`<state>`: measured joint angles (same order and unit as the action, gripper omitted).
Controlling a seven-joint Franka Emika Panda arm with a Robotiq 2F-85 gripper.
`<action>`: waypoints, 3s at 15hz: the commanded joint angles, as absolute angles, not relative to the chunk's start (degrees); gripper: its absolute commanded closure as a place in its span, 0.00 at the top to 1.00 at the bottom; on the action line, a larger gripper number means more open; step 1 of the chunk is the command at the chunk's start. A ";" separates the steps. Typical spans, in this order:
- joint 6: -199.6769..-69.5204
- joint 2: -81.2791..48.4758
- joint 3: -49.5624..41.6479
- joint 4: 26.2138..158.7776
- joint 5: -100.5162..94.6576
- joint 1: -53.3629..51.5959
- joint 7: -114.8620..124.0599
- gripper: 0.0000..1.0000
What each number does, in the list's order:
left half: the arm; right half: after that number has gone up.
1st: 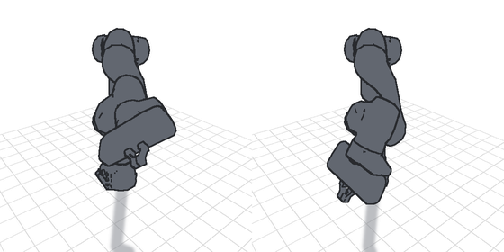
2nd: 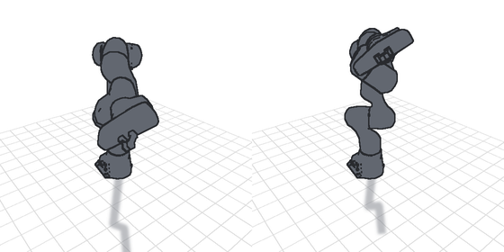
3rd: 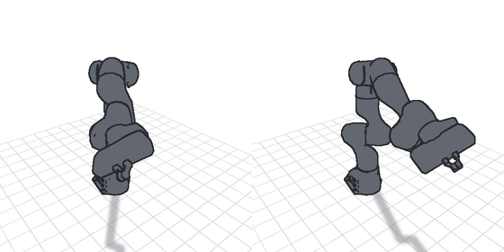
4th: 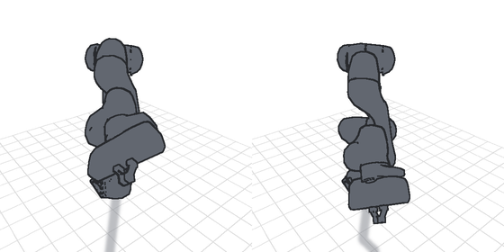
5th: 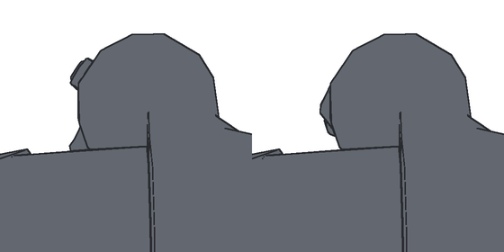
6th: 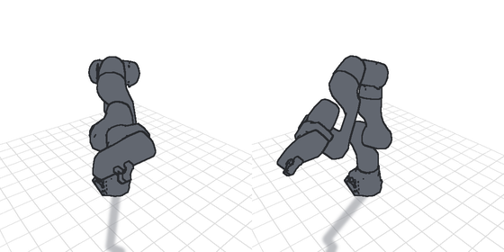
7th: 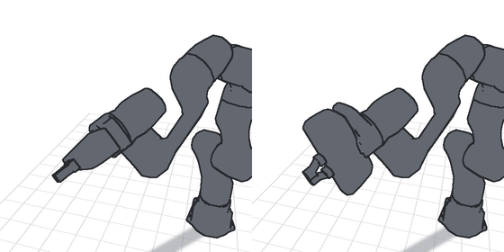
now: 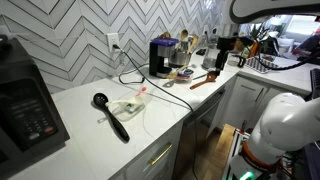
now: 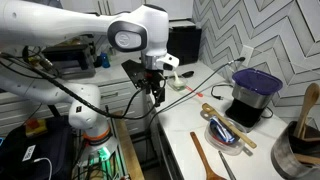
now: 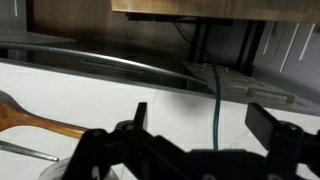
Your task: Put the orange spoon on the blue lid.
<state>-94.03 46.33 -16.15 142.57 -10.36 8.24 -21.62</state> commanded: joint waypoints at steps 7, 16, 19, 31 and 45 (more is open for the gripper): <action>-93.86 46.39 -16.45 142.45 -10.57 7.75 -21.34 1.00; -97.14 54.30 -11.81 148.69 1.01 1.73 -21.01 1.00; -102.35 55.90 -8.23 150.56 2.53 -1.67 -21.64 1.00; -103.19 53.04 -6.82 148.71 2.58 -2.37 -18.10 1.00; -132.97 6.52 13.64 120.36 -3.92 5.79 40.90 1.00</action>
